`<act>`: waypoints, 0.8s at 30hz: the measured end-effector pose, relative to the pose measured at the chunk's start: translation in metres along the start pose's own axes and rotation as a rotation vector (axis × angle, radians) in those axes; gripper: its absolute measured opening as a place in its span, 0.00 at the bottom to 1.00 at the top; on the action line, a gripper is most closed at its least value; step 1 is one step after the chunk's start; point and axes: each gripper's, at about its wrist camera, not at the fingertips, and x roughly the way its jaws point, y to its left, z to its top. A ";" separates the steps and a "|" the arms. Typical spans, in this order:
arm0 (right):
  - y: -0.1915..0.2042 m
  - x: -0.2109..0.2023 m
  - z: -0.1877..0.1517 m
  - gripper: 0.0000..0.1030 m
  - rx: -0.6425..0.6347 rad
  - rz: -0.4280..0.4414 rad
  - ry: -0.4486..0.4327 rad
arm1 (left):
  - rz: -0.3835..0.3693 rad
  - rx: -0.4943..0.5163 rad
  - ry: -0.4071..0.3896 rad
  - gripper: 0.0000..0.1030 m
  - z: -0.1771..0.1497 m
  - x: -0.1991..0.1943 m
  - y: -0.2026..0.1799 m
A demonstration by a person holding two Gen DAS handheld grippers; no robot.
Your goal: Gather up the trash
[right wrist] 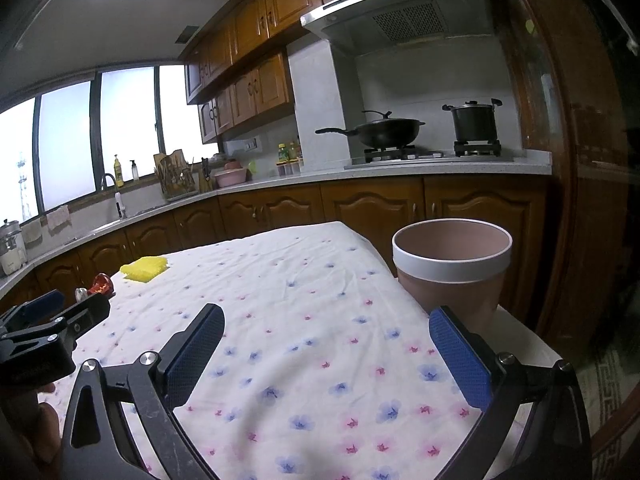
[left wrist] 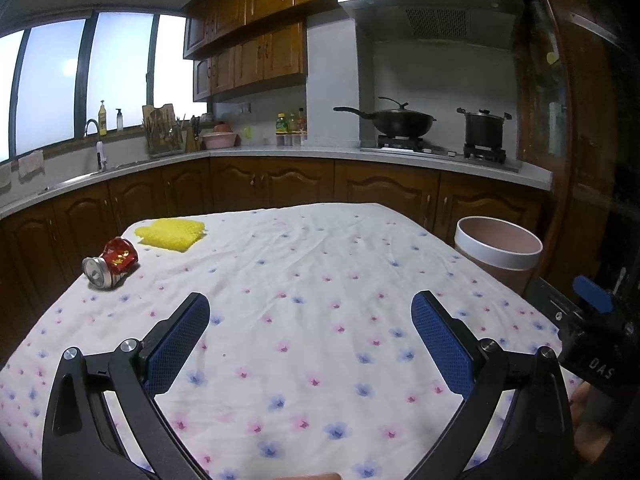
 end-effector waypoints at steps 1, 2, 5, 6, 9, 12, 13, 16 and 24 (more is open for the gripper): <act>0.000 0.000 0.000 1.00 -0.001 0.000 0.000 | 0.000 -0.001 0.000 1.00 0.000 0.000 0.000; 0.000 0.000 0.000 1.00 -0.001 0.001 0.001 | 0.000 -0.001 0.000 1.00 0.000 0.000 0.000; 0.000 -0.001 0.000 1.00 -0.002 0.001 -0.001 | 0.000 -0.001 -0.002 1.00 0.000 0.000 0.001; 0.000 -0.001 0.000 1.00 -0.001 0.002 -0.001 | -0.002 -0.001 -0.003 1.00 0.000 0.000 0.001; 0.000 -0.001 0.000 1.00 0.000 0.001 -0.001 | 0.001 -0.001 -0.008 1.00 0.001 -0.002 0.001; 0.001 -0.001 0.001 1.00 0.000 0.003 -0.001 | 0.002 0.003 -0.013 1.00 0.002 -0.002 -0.001; 0.001 -0.001 0.000 1.00 0.000 0.003 0.000 | 0.002 0.004 -0.015 1.00 0.002 -0.002 -0.001; 0.001 -0.001 0.000 1.00 0.000 0.003 -0.002 | 0.005 0.006 -0.015 1.00 0.002 -0.003 -0.002; 0.009 0.000 0.002 1.00 -0.003 0.009 0.001 | 0.009 0.010 -0.018 1.00 0.001 -0.004 -0.003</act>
